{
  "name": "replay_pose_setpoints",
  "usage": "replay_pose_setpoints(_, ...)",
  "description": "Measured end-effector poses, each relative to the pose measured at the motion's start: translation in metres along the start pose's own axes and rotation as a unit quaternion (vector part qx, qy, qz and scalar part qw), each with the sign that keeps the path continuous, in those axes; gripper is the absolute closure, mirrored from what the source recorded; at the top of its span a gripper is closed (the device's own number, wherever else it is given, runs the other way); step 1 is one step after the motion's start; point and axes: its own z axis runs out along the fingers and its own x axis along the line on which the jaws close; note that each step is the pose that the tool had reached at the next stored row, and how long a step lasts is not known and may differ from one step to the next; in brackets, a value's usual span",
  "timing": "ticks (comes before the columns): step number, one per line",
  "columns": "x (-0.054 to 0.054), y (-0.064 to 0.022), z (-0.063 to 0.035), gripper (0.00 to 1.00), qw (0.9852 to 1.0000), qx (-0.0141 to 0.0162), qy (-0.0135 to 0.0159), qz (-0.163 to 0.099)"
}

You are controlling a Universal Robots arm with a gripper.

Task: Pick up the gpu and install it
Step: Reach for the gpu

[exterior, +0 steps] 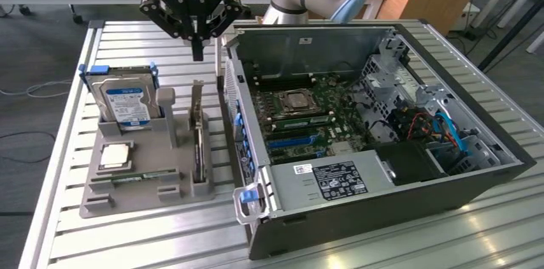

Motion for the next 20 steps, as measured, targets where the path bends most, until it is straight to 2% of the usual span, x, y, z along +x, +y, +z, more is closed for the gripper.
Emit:
replay_pose_setpoints(5, 0.0, -0.008, -0.0002, 0.89, 1.0, 0.0, 0.0, 0.0)
replay_pose_setpoints(20, -0.001, -0.0401, -0.001, 0.89, 1.0, 0.0, 0.0, 0.0)
